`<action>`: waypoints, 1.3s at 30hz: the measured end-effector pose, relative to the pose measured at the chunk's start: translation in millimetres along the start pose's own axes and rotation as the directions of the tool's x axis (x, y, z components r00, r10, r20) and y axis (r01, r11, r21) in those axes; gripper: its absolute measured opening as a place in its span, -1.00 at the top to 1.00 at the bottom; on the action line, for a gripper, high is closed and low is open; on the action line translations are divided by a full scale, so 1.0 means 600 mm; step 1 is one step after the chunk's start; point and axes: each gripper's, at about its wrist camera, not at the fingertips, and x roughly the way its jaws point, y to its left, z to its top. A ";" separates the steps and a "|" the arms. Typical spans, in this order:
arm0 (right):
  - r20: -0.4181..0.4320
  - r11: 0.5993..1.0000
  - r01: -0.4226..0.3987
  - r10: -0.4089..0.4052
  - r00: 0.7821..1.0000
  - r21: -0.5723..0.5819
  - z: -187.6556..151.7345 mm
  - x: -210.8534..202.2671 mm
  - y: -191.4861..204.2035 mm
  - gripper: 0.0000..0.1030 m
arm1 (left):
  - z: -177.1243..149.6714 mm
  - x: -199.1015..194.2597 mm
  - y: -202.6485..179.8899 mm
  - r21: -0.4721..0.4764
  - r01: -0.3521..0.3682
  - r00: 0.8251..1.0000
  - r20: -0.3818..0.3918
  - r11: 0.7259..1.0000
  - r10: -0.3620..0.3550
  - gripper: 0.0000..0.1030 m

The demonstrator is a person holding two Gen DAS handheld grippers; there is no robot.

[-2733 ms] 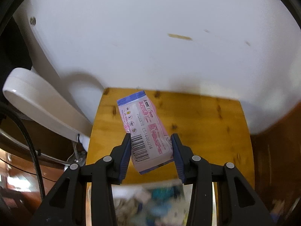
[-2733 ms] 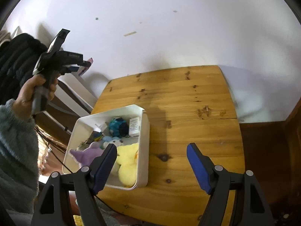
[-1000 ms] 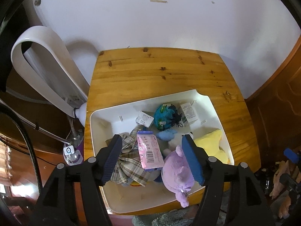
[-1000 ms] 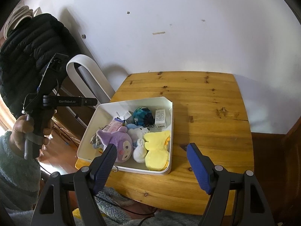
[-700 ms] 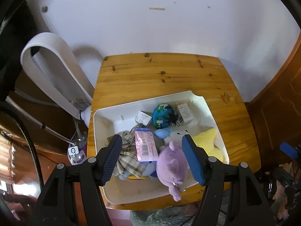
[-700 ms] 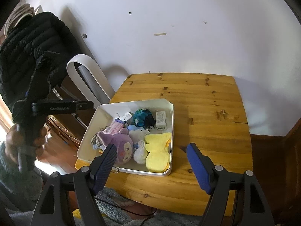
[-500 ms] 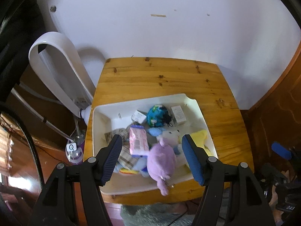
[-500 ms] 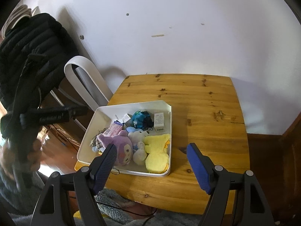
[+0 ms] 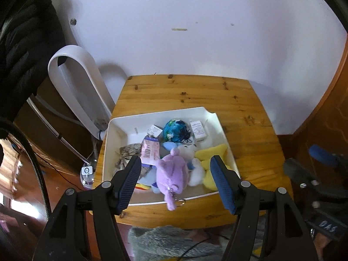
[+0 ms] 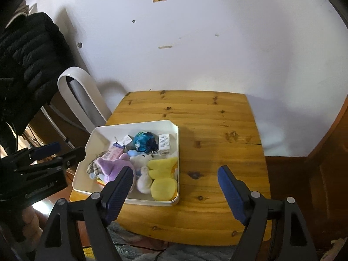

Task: Organize objects

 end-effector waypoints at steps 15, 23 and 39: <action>0.035 1.000 0.000 -0.001 0.999 0.029 0.003 -0.004 -0.011 -0.57 | -0.011 0.012 -0.024 -0.006 0.008 0.998 -0.058 1.000 -0.009 -0.35; 0.025 1.000 -0.003 0.003 1.000 0.027 0.012 -0.003 -0.007 -0.57 | -0.004 0.014 -0.024 -0.022 -0.014 0.998 -0.064 1.000 0.012 -0.36; -0.023 0.999 0.008 -0.007 1.000 0.046 0.012 0.004 -0.004 -0.57 | 0.010 0.015 -0.034 -0.005 -0.017 0.999 -0.050 1.000 0.017 -0.35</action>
